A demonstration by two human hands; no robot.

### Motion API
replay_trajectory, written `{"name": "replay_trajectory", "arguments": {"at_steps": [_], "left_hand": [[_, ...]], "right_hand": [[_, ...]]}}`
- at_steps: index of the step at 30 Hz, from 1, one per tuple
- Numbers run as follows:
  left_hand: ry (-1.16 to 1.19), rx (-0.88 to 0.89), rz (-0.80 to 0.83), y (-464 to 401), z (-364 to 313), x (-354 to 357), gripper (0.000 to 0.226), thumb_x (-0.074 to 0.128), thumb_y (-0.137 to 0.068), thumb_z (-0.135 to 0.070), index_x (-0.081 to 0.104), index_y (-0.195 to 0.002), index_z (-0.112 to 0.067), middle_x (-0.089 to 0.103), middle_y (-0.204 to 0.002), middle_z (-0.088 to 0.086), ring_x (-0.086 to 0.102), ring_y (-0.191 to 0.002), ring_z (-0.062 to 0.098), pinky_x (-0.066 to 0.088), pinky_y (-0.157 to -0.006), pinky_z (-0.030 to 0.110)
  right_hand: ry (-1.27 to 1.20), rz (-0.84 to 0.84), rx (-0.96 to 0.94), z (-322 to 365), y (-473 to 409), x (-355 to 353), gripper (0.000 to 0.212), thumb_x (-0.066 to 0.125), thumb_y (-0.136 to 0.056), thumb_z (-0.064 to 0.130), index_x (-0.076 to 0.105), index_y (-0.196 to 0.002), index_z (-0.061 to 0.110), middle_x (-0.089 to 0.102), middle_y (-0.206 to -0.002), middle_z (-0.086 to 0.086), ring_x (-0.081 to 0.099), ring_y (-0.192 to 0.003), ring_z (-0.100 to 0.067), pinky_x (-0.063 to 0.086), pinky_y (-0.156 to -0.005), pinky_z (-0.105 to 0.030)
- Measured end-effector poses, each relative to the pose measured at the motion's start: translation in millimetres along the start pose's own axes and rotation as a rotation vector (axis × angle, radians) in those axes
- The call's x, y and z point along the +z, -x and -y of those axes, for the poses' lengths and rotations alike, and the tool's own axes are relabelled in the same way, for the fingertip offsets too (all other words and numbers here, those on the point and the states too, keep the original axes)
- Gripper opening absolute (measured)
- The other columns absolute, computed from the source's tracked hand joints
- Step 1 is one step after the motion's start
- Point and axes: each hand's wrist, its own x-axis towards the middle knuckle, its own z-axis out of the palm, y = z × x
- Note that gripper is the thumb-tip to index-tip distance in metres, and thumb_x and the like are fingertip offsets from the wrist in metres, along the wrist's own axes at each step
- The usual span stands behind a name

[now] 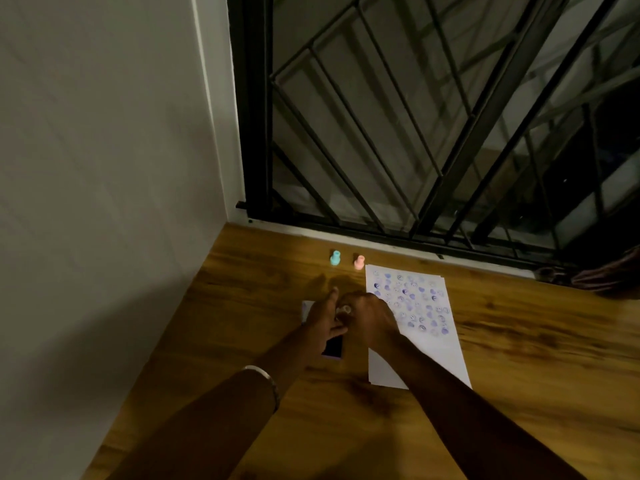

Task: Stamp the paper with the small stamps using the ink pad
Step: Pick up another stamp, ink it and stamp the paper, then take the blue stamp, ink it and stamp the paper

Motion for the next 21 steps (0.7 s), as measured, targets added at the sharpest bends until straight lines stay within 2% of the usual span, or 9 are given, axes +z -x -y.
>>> {"name": "replay_trajectory", "arguments": {"at_steps": [6, 8, 10, 13, 15, 18, 21], "left_hand": [[-0.135, 0.004, 0.065, -14, -13, -8, 0.067, 0.042, -0.094, -0.057, 0.038, -0.143, -0.012, 0.051, -0.143, 0.015, 0.055, -0.124, 0.036, 0.049, -0.1, 0.045], [-0.187, 0.054, 0.045, -23, -17, -12, 0.062, 0.039, -0.097, -0.052, 0.04, -0.142, -0.009, 0.051, -0.142, 0.016, 0.056, -0.122, 0.033, 0.052, -0.089, 0.038], [-0.29, 0.163, -0.023, -34, -25, -20, 0.046, 0.041, -0.101, -0.035, 0.049, -0.134, -0.003, 0.055, -0.137, 0.018, 0.058, -0.118, 0.033, 0.053, -0.079, 0.033], [-0.464, 0.265, -0.126, -55, -36, -31, 0.037, 0.045, -0.099, -0.024, 0.058, -0.123, 0.001, 0.062, -0.128, 0.022, 0.06, -0.117, 0.035, 0.052, -0.099, 0.042], [-0.479, 0.284, -0.137, -64, -41, -29, 0.036, 0.047, -0.099, -0.024, 0.056, -0.126, -0.002, 0.059, -0.131, 0.019, 0.056, -0.121, 0.035, 0.045, -0.106, 0.045], [-0.525, 0.316, -0.143, -76, -46, -24, 0.037, 0.047, -0.099, -0.029, 0.049, -0.131, -0.009, 0.052, -0.135, 0.01, 0.051, -0.124, 0.028, 0.041, -0.104, 0.035], [-0.776, 0.447, -0.234, -93, -52, -26, 0.033, 0.045, -0.099, -0.032, 0.059, -0.119, -0.01, 0.061, -0.123, 0.013, 0.058, -0.113, 0.029, 0.046, -0.103, 0.042]], "right_hand": [[-0.1, 0.02, 0.037, 4, -17, 1, 0.021, 0.06, -0.092, 0.018, 0.063, -0.113, 0.018, 0.07, -0.115, -0.006, 0.068, -0.103, -0.023, 0.056, -0.088, -0.036], [-0.1, 0.046, 0.073, 1, -28, 2, 0.021, 0.06, -0.093, 0.022, 0.063, -0.113, 0.02, 0.068, -0.118, -0.005, 0.066, -0.106, -0.022, 0.055, -0.091, -0.038], [-0.082, 0.06, 0.131, -3, -42, 1, 0.024, 0.062, -0.092, 0.026, 0.062, -0.115, 0.022, 0.065, -0.121, -0.005, 0.063, -0.109, -0.022, 0.054, -0.092, -0.038], [-0.021, 0.066, 0.169, -13, -62, -1, 0.024, 0.059, -0.093, 0.028, 0.061, -0.115, 0.019, 0.067, -0.116, -0.008, 0.065, -0.102, -0.024, 0.055, -0.086, -0.034], [0.019, 0.05, 0.169, -20, -75, -3, 0.022, 0.053, -0.095, 0.029, 0.063, -0.111, 0.018, 0.068, -0.109, -0.009, 0.065, -0.093, -0.023, 0.057, -0.084, -0.037], [0.068, 0.034, 0.163, -29, -93, -7, 0.02, 0.053, -0.094, 0.029, 0.064, -0.106, 0.018, 0.067, -0.106, -0.008, 0.063, -0.093, -0.021, 0.055, -0.088, -0.041], [0.18, 0.001, 0.111, -41, -110, -7, 0.025, 0.059, -0.09, 0.031, 0.064, -0.114, 0.023, 0.069, -0.113, -0.004, 0.061, -0.107, -0.023, 0.044, -0.1, -0.042]]}}
